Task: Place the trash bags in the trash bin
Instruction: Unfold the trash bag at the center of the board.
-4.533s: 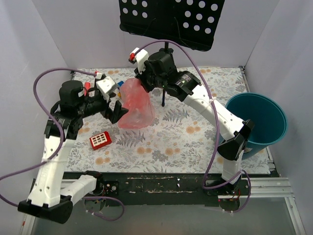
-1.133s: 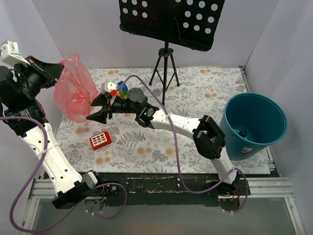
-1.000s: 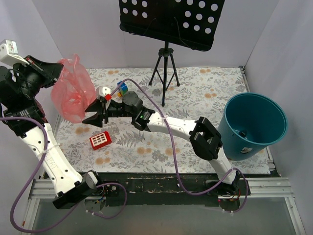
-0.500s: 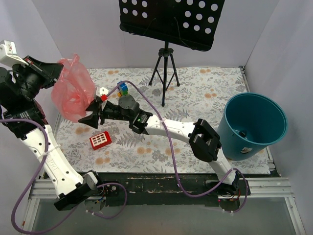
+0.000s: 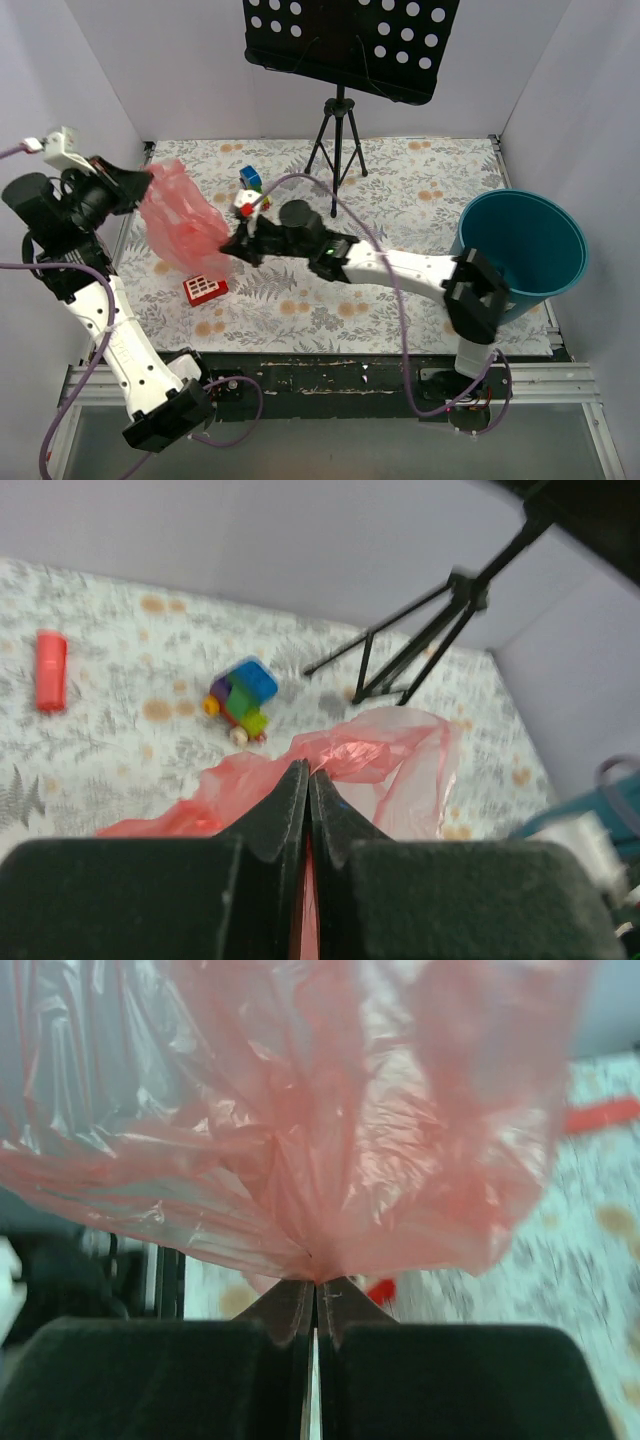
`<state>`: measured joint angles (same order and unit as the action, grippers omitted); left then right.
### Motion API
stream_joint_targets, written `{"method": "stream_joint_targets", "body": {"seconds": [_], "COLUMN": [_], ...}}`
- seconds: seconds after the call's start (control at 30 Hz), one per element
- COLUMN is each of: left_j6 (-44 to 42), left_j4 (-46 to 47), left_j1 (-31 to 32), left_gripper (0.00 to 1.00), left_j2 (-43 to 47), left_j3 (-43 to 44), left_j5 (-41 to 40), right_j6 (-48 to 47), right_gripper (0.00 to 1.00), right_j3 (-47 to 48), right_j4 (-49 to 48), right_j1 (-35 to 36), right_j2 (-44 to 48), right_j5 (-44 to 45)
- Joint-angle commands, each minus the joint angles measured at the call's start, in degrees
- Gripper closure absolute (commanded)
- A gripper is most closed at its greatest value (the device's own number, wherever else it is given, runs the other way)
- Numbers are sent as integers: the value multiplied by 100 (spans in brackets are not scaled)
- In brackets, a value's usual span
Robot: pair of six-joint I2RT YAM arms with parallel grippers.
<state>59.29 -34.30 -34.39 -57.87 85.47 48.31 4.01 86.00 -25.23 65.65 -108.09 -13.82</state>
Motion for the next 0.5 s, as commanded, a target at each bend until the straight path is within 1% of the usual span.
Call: {"method": "stream_joint_targets", "body": {"seconds": [0.0, 0.07, 0.1, 0.17, 0.2, 0.27, 0.33, 0.37, 0.4, 0.43, 0.47], "left_j6": [-2364, -3664, -4488, -5895, -6163, -5973, -5999, -5486, -4671, -3732, -3166], "left_j4": [-1164, -2356, -2823, -4112, -4502, -4506, -4436, -4140, -3563, -3131, -2926], "left_j1": [-32, -33, -32, -32, 28, 361, 765, 924, 1091, 1171, 1180], "left_gripper": [100, 100, 100, 100, 100, 100, 100, 100, 100, 100, 100], "left_j2": [153, 92, 48, -127, -207, -111, 12, 4, -66, -197, -468], "left_j3": [-1049, -1129, -1086, -832, -752, -742, -874, -1014, -1232, -1409, -1567], "left_j5": [627, 766, 854, 1257, 1468, 1461, 1671, 1672, 1464, 1061, 814], "right_j6": [-706, -1119, -1296, -1447, -1447, -1334, -1359, -1376, -1359, -1298, -1263], "right_gripper": [99, 99, 99, 99, 99, 99, 99, 99, 99, 99, 99], "right_j3": [-1241, -1689, -1883, -2191, -2271, -2324, -2307, -2263, -2167, -2009, -1729], "right_j4": [1245, 2115, 2406, 2978, 3163, 3462, 3604, 3578, 3508, 3456, 3455], "right_j1": [-736, -1087, -1324, -1632, -1765, -1958, -2047, -2056, -2056, -2056, -2065], "right_j2": [1885, 2571, 2922, 3476, 3662, 3918, 3902, 3797, 3630, 3333, 3008], "right_j5": [-558, -840, -989, -1096, -1140, -1097, -1140, -1140, -1140, -1097, -1053]}}
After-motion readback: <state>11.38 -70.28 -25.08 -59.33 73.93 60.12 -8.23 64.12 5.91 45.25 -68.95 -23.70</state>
